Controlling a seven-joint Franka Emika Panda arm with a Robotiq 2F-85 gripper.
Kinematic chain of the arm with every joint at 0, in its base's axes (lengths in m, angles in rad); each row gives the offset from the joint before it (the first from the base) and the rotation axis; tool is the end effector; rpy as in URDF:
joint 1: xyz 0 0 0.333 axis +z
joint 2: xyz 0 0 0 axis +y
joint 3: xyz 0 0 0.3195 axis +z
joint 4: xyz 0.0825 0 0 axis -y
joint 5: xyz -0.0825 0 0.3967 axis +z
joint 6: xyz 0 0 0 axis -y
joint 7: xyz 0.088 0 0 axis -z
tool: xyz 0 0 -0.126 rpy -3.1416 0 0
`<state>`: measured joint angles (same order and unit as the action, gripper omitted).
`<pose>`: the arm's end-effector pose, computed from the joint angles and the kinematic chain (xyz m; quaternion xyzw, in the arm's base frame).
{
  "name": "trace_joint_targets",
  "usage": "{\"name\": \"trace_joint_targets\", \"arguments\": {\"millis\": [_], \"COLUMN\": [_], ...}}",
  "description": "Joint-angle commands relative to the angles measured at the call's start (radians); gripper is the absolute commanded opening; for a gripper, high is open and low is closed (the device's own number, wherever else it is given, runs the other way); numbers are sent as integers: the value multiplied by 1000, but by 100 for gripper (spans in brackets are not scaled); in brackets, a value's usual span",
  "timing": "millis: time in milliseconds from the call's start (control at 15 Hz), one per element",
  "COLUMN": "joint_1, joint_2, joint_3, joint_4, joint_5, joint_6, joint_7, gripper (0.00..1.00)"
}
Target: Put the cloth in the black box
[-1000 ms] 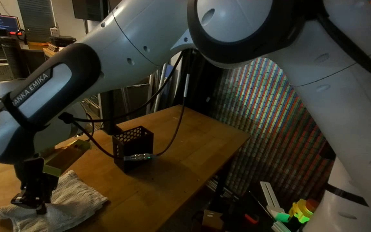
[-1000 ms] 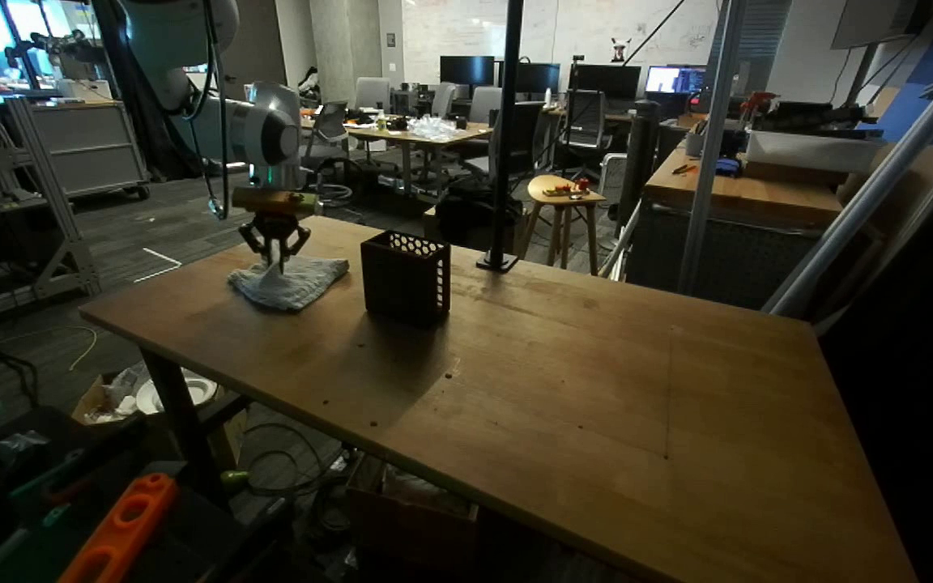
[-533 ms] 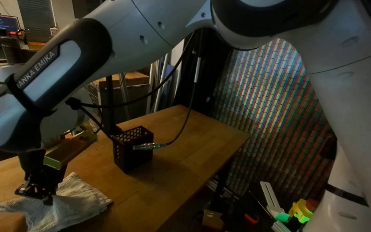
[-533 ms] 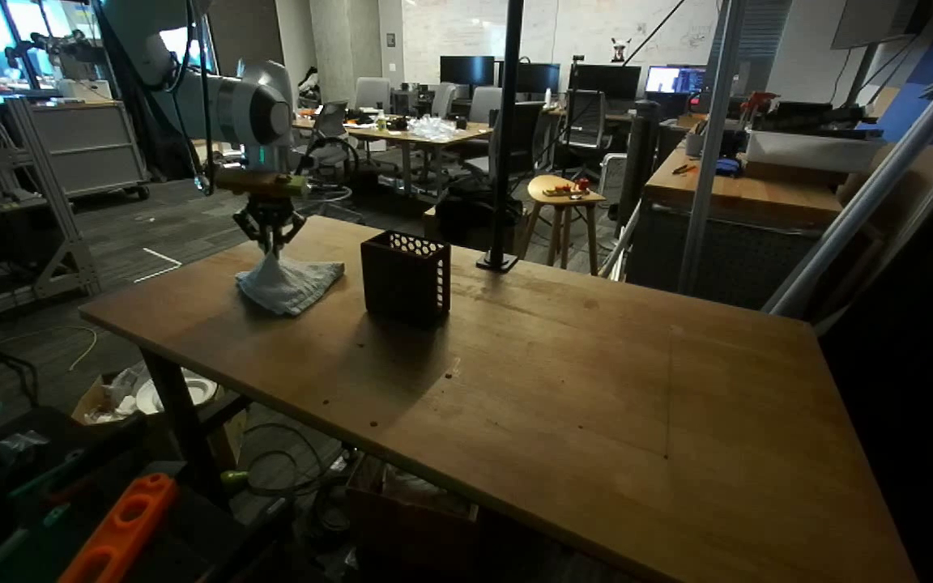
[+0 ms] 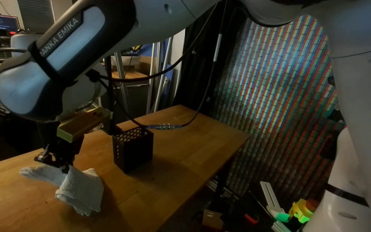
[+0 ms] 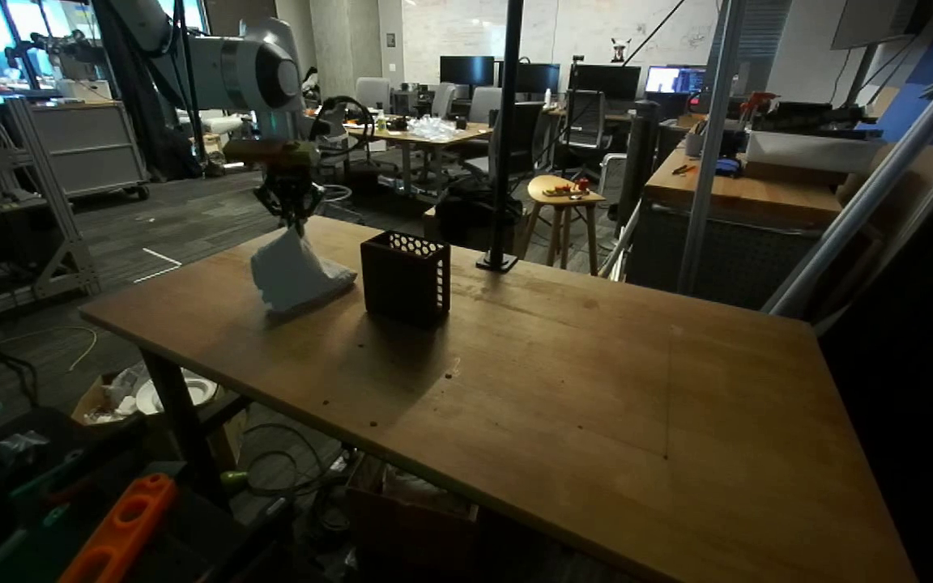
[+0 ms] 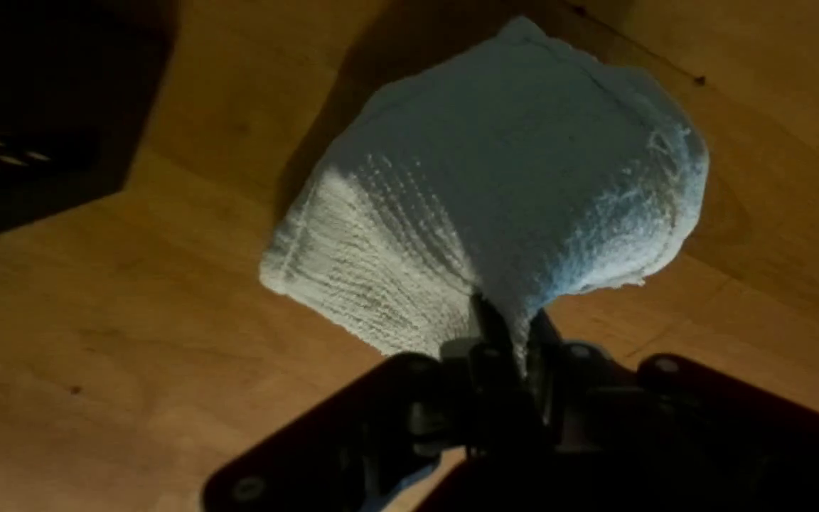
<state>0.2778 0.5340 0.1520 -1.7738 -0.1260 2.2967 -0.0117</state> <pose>0.6137 0.2691 0.2371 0.9683 0.2497 0.0003 0.0086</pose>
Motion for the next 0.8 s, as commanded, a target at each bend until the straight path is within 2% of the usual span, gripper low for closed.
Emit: {"name": "trace_joint_targets", "arguments": {"millis": [0,333,733], "joint_1": [7,-13,-52], "joint_2": [-125,-229,-320], "joint_3": [-67,-124,-137], "joint_4": [-61,-87,-126], "joint_5": [-90,-207,-293], "joint_6": [-41,-105,-141], "joint_7": [81,177,265], "gripper": [2,2,2]}}
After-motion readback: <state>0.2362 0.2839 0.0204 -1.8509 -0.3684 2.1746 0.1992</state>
